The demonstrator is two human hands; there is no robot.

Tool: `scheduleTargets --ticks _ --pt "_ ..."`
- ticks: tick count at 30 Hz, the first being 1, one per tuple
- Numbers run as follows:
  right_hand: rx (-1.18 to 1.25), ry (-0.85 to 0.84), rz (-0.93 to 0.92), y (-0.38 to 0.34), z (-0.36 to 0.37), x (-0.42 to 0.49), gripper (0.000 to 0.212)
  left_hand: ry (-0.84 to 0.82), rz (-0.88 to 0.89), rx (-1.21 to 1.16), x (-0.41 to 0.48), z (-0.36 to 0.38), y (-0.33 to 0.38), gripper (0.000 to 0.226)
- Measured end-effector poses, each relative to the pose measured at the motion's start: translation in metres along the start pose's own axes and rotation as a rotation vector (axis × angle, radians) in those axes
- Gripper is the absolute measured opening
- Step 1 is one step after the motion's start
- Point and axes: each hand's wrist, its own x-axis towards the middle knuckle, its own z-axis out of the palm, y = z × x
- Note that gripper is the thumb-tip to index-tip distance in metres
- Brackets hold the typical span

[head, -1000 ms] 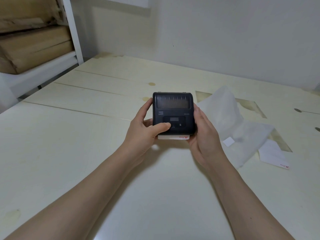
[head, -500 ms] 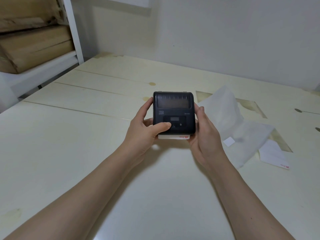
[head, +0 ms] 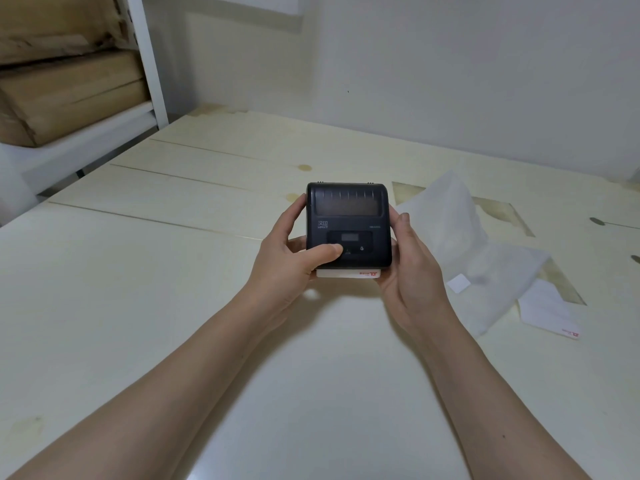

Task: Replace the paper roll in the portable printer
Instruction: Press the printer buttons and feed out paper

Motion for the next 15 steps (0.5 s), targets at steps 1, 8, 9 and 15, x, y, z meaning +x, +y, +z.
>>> scheduleTargets --ticks 1,8,9,15 --pt "-0.001 -0.002 -0.002 0.0001 -0.0001 0.0000 0.046 -0.001 0.003 0.005 -0.0001 0.0000 0.0000 0.081" --pt "-0.010 0.002 0.003 0.0007 -0.0019 -0.0004 0.046 -0.004 0.013 0.015 -0.0011 -0.0009 0.0004 0.079" --pt "-0.012 0.003 0.001 0.0006 -0.0019 -0.0006 0.046 -0.004 0.014 0.014 -0.0011 -0.0007 0.0007 0.079" --pt "-0.061 -0.075 -0.054 -0.0031 -0.0037 -0.0013 0.039 -0.046 0.020 0.010 -0.0002 -0.0017 0.0008 0.078"
